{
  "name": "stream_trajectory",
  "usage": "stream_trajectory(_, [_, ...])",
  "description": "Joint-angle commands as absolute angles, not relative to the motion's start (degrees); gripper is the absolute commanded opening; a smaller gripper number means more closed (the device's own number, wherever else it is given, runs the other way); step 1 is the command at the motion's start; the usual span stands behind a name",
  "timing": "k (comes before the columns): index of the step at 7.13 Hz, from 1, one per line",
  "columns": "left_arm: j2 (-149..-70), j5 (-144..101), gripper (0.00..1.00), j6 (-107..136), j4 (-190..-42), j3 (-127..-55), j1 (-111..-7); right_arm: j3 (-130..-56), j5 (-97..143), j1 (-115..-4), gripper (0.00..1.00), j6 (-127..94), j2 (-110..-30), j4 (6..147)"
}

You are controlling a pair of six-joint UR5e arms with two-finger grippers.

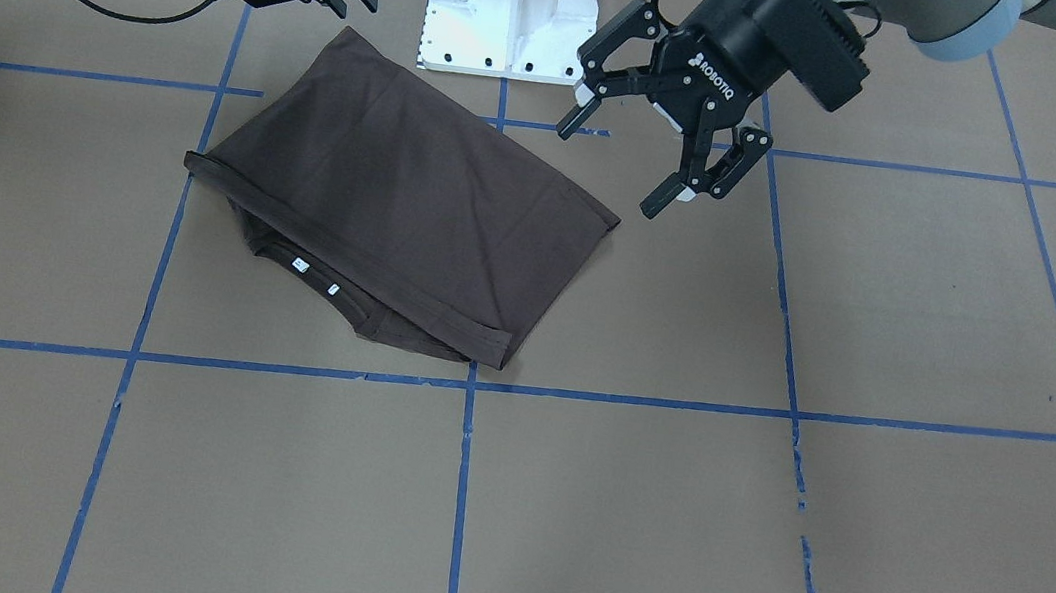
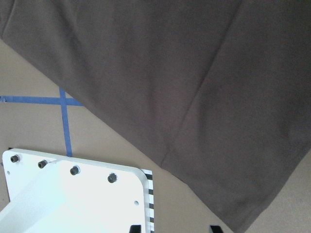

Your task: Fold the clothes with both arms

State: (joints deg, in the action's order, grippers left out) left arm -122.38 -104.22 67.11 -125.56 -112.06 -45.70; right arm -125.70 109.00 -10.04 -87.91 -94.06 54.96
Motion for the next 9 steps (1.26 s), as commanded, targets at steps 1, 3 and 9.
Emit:
stream_trajectory(1, [-121.20, -100.29, 1.00, 67.50, -125.51, -114.60, -45.62, -125.60, 108.54, -12.38, 1.00, -87.72, -93.43, 54.93])
stream_trajectory(3, [-120.68, -100.55, 1.00, 67.50, -124.81, -115.41, -45.35, -125.42, 108.63, -13.53, 1.00, -87.45, -93.34, 54.93])
stream_trajectory(9, [-111.88, -99.57, 1.00, 78.89, -121.22, -105.84, -35.34, -118.93, 109.77, -26.16, 1.00, -87.28, -84.48, 55.46])
